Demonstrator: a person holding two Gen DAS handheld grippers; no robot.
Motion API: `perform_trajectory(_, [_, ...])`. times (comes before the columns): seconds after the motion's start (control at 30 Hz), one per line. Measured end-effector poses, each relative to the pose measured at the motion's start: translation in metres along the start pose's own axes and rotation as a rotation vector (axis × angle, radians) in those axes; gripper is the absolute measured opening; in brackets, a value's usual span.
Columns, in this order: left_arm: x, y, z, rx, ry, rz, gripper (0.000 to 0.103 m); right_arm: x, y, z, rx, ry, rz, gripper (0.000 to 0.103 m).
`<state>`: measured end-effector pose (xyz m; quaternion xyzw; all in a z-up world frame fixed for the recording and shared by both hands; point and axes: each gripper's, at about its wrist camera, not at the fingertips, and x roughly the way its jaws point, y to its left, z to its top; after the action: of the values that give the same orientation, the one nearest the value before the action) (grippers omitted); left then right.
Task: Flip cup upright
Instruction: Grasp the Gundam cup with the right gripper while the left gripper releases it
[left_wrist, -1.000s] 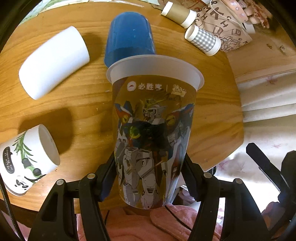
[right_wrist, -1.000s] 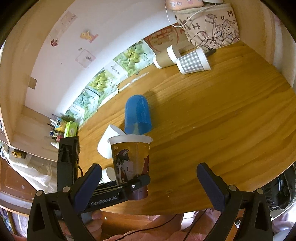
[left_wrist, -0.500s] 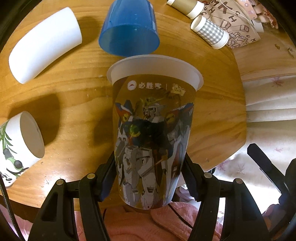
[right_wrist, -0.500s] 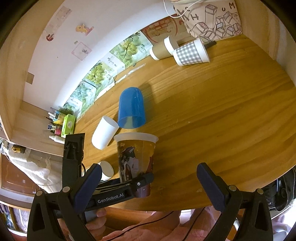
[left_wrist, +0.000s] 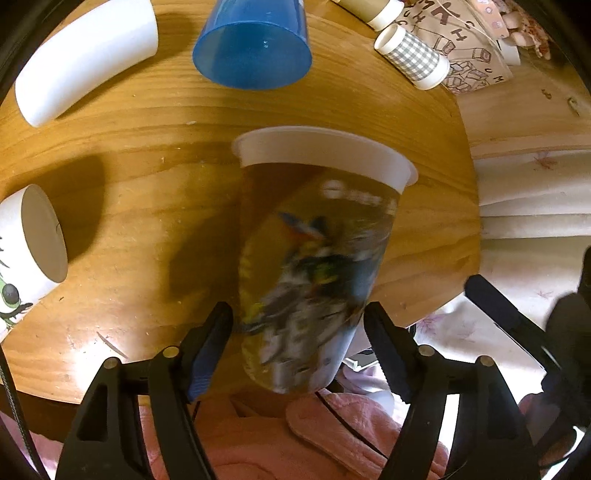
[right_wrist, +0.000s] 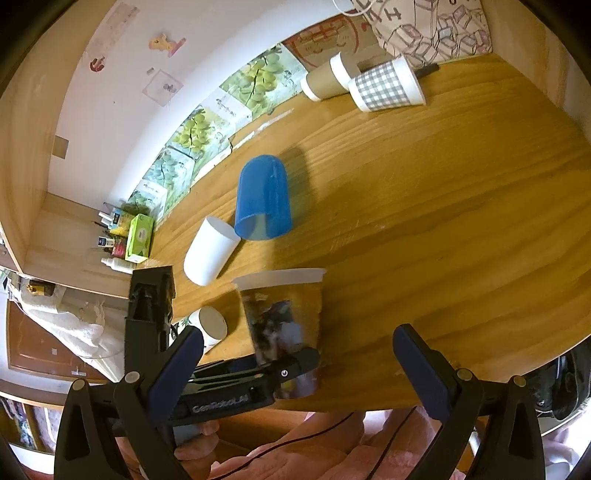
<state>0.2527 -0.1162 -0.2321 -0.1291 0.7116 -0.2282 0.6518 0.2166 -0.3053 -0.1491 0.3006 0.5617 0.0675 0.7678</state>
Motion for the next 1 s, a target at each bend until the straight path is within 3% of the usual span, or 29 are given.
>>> perform_trajectory(0.63, [-0.007,-0.008,-0.025,0.111,0.057,-0.023,0.079,0.04,-0.011,0.004,0.092,0.082,0.005,0.103])
perform_trajectory(1.0, [-0.027,0.005,-0.033,0.14,0.049,0.015,0.079,0.07,-0.007,0.011,0.124,0.109,0.011,0.103])
